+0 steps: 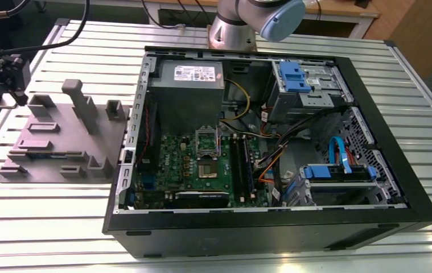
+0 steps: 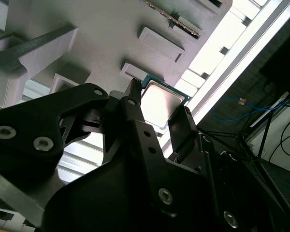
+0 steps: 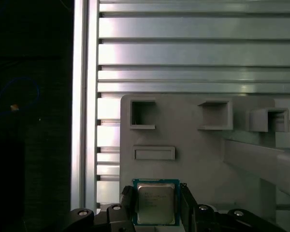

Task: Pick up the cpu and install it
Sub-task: 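Pick up the cpu and move it towards the insertion slot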

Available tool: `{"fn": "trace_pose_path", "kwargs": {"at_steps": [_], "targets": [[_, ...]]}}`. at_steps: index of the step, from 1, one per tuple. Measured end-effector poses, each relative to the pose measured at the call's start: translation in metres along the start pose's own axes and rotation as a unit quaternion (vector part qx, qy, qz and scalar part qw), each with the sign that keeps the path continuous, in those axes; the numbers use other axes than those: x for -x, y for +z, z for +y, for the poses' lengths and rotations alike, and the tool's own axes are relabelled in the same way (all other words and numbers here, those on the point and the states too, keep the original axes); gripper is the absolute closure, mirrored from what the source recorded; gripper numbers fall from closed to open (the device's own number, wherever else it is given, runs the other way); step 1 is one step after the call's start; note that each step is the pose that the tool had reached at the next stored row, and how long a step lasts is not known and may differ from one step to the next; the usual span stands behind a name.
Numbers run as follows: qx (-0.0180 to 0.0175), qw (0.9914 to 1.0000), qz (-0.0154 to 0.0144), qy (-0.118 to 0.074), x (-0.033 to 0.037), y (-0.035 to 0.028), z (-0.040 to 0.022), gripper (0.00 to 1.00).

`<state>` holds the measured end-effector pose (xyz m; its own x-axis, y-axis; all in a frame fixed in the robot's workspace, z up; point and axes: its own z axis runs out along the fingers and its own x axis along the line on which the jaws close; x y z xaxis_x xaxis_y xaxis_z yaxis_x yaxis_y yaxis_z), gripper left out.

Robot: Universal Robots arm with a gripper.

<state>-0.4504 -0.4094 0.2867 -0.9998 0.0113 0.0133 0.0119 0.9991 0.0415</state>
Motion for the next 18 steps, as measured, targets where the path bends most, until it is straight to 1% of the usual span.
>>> {"fn": "trace_pose_path", "kwargs": {"at_steps": [4, 12, 15, 18], "targets": [[-0.0005, 1.0, 0.0, 0.0, 0.0, -0.0019, 0.0001, 0.53], [-0.0008, 1.0, -0.0001, 0.0, 0.0, -0.0032, 0.0001, 0.53], [-0.0016, 1.0, 0.0, 0.0, 0.0, -0.0036, 0.0002, 0.53], [-0.0031, 1.0, 0.0, 0.0, -0.0001, -0.0041, 0.0004, 0.53]]}}
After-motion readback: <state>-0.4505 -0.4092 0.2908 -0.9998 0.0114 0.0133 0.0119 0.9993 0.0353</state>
